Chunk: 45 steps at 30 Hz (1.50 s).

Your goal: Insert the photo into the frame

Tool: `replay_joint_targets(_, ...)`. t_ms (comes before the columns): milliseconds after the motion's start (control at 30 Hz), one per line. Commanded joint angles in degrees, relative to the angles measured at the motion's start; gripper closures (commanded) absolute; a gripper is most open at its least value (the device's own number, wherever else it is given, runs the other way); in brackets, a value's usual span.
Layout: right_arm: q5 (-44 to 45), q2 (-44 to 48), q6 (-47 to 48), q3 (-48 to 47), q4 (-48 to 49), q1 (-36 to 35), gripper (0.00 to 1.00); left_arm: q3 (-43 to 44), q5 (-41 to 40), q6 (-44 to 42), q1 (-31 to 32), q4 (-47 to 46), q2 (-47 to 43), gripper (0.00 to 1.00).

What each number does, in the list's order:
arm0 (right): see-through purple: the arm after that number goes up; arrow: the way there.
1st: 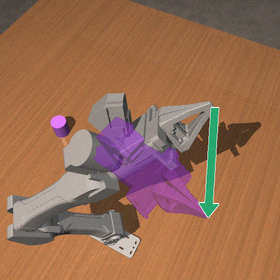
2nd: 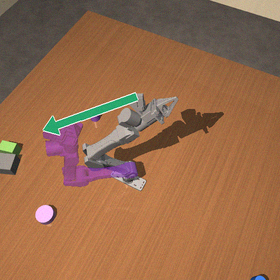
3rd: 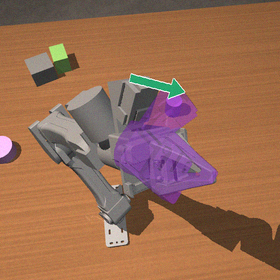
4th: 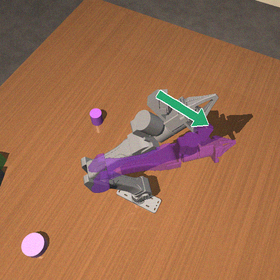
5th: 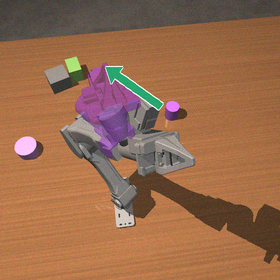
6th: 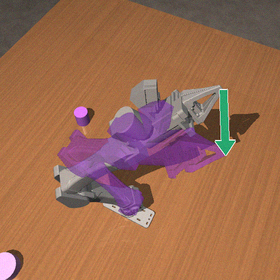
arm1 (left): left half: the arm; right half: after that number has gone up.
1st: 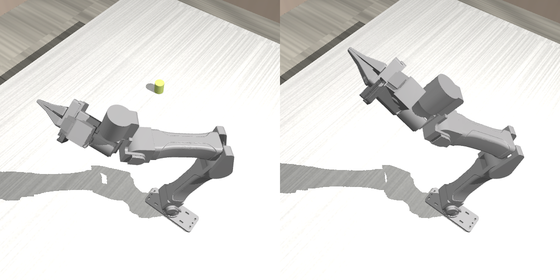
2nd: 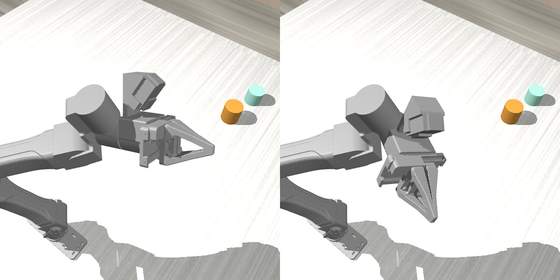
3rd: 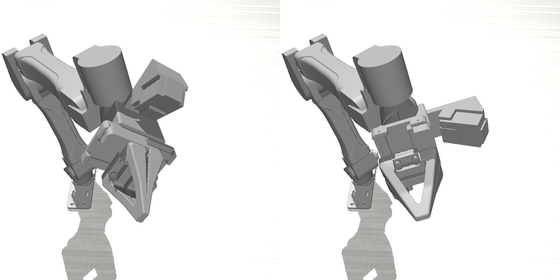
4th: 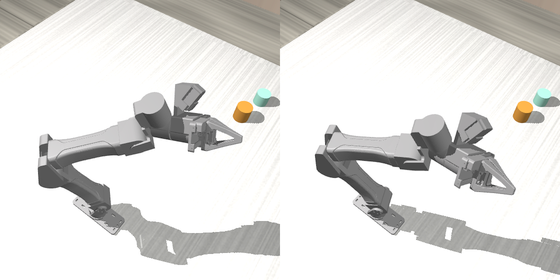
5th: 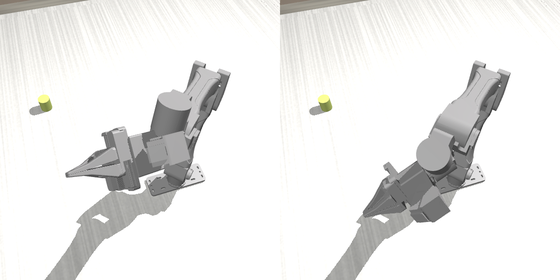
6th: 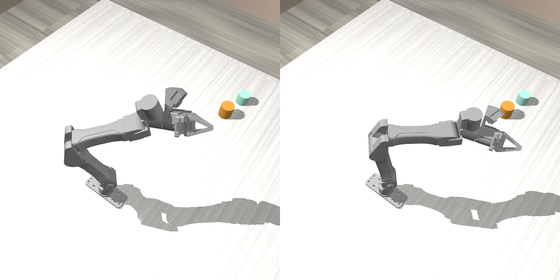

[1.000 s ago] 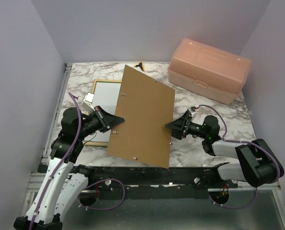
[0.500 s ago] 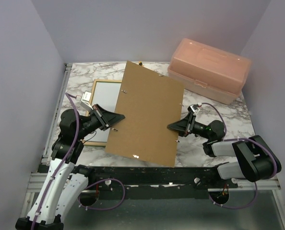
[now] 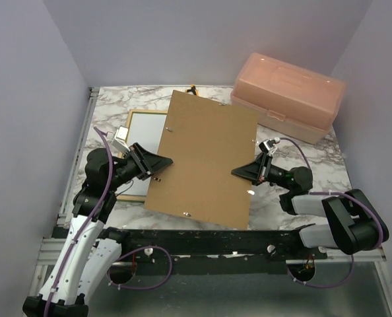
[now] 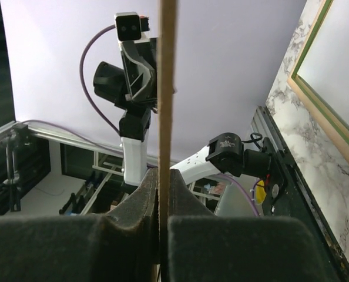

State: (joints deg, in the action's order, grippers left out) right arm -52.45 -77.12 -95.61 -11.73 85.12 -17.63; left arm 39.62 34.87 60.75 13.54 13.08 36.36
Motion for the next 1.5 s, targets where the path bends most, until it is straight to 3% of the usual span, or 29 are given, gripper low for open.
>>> replay_joint_targets(0, -1.59, 1.35, 0.90, -0.72, 5.59, -0.92, 1.00, 1.92, -0.84, -9.13, 0.96, 6.35, 0.24, 0.45)
replay_joint_targets(67, -1.54, 1.70, 1.19, -0.27, 5.60, -0.92, 1.00, 3.52, -3.70, -12.11, 0.96, 10.98, 0.55, 0.25)
replay_joint_targets(167, -1.76, 2.14, 1.66, -0.05, 5.01, -0.92, 1.00, 6.72, -9.55, -16.74, 0.87, 18.33, 1.74, 0.12)
replay_joint_targets(633, -2.24, 9.35, 4.41, 0.33, -4.02, -0.82, 1.00, 21.09, -34.36, -29.68, -4.28, 39.39, 3.72, 0.07)
replay_joint_targets(767, -2.25, 13.51, 6.74, -0.93, -11.44, -0.83, 1.00, 21.68, -38.53, -31.89, -6.76, 41.92, 5.32, 0.14)
replay_joint_targets(900, -2.43, 17.73, 9.28, -3.29, -19.88, -0.83, 1.00, 16.86, -32.72, -31.64, -7.80, 39.61, 7.88, 0.28)
replay_joint_targets(1233, -2.66, 23.24, 4.55, -8.29, -25.28, -0.47, 0.99, 0.52, -10.63, -23.34, -7.53, 18.08, 18.39, 0.56)
replay_joint_targets(1467, -2.61, 26.52, 4.09, -13.55, -33.11, -0.13, 1.00, -1.97, -6.09, -18.81, 0.19, 4.35, 30.32, 0.64)
